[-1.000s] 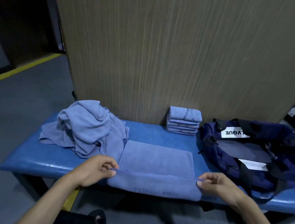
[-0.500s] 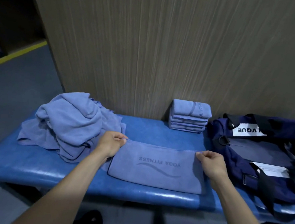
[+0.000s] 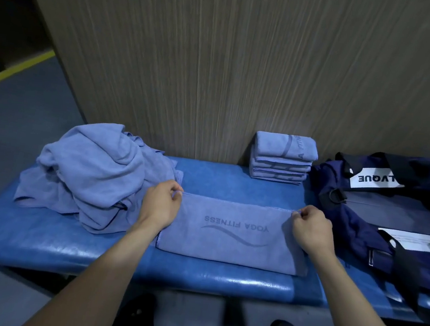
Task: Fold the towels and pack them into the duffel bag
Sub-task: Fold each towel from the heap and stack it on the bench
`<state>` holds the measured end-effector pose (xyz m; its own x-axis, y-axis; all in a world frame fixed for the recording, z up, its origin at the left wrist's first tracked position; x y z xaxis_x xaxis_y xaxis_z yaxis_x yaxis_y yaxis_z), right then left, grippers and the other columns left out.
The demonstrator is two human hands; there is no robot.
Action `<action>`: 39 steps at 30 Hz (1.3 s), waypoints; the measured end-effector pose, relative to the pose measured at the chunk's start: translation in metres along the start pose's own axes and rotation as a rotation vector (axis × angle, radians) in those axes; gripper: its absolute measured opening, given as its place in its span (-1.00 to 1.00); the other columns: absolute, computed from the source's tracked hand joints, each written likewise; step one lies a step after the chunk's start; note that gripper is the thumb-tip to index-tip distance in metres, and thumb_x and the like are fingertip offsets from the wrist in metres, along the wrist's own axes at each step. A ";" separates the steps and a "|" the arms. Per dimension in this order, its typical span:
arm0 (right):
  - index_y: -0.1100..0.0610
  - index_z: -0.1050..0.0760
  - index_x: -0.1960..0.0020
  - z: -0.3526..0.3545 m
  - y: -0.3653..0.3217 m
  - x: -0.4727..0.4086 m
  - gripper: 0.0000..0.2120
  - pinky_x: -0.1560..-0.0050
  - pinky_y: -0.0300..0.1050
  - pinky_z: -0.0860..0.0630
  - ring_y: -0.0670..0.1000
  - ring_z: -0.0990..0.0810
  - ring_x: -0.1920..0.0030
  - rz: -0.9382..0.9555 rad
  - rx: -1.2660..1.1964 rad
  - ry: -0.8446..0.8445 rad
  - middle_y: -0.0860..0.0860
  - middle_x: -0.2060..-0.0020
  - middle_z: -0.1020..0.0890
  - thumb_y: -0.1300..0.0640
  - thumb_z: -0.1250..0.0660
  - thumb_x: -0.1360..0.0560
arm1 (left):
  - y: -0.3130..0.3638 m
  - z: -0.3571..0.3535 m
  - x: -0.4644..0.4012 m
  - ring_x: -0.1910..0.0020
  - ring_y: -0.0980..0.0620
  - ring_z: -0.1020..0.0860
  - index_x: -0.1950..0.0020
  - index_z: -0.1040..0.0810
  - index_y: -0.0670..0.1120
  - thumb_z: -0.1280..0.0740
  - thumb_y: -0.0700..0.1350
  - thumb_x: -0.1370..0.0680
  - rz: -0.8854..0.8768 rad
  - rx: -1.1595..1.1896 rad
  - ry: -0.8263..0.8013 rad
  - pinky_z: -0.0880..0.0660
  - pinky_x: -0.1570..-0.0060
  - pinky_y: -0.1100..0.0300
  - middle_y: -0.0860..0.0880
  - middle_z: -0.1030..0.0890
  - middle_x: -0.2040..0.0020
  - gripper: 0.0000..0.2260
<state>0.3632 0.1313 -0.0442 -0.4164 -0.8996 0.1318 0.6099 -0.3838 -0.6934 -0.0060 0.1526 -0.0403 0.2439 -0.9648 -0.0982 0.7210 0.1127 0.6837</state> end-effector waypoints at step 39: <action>0.09 -0.48 0.11 0.008 0.002 -0.004 -0.89 0.21 -0.08 -0.33 0.01 -0.41 0.30 0.169 -0.251 -0.232 0.00 0.41 -0.52 0.18 -0.40 -0.55 | 0.018 0.008 -0.005 0.24 0.18 -0.45 0.12 -0.50 0.00 -0.41 -0.25 -0.53 -0.277 0.001 -0.263 -0.32 0.23 0.37 -0.01 -0.56 0.14 -0.83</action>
<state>0.3716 0.1322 -0.0405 -0.1421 -0.9802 0.1376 0.4608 -0.1885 -0.8673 0.0008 0.1576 -0.0222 -0.1349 -0.9867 -0.0904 0.7359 -0.1608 0.6577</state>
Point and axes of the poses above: each hand's wrist, its own x-axis away from the middle knuckle, its own z-axis out of the back of the hand, y = z × x, the point moved 7 cm from there along -x, towards the middle knuckle
